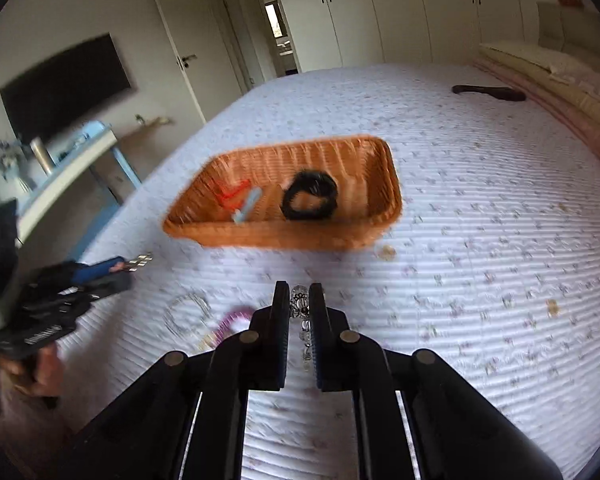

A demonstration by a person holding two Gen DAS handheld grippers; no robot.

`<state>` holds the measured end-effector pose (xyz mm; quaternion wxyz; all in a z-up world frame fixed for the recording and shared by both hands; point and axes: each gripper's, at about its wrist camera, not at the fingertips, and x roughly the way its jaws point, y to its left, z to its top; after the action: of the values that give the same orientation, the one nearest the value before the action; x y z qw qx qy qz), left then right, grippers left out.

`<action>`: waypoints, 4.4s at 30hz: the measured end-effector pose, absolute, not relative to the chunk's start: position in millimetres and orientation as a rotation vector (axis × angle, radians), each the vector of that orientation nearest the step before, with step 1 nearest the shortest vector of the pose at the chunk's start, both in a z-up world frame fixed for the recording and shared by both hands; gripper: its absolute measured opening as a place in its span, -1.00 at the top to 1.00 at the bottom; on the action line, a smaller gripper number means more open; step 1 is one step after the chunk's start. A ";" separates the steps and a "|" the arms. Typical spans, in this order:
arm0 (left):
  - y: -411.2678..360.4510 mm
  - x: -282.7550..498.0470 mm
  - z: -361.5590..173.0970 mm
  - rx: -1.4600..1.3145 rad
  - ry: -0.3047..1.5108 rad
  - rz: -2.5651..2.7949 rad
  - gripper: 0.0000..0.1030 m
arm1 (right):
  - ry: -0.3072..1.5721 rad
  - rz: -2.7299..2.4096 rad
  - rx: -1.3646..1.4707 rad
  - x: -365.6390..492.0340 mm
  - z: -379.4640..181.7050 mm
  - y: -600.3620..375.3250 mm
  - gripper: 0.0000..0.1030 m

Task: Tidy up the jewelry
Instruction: 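Lower the pink clip into the basket with the left tool while the right tool carries the chain over, then open the left tool to release the pink clip while the right tool drops the chain into the basket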

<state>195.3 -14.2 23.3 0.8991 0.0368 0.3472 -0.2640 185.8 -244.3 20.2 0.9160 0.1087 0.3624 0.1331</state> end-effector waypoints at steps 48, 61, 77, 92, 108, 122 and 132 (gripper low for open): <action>-22.5 286.3 2.8 -0.059 0.744 -0.500 0.55 | 0.779 0.253 -0.040 217.2 -10.8 -223.4 1.00; -24.3 284.4 -8.8 -0.044 0.750 -0.499 0.55 | 0.898 0.274 -0.023 221.4 -57.6 -241.2 0.07; -23.8 282.1 -9.2 -0.054 0.748 -0.504 0.55 | 0.968 0.279 -0.270 240.3 -86.0 -196.3 0.80; -26.9 288.4 5.0 -0.049 0.734 -0.503 0.55 | 0.755 0.279 -0.083 226.1 13.9 -222.5 0.81; -44.5 335.8 -1.0 -0.055 0.783 -0.465 0.55 | 0.704 0.194 0.122 328.0 20.3 -246.9 0.81; -57.5 339.1 -19.7 -0.005 0.808 -0.422 0.54 | 0.785 0.230 0.175 341.0 -19.7 -248.2 0.80; -53.6 333.5 -17.2 -0.006 0.783 -0.413 -0.16 | 0.771 0.252 0.178 335.9 -20.5 -243.8 -0.06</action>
<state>333.5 -53.6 -17.2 0.9036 -0.0027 0.3791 -0.1996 335.9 -243.8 -20.5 0.9151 0.0864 0.3743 0.1226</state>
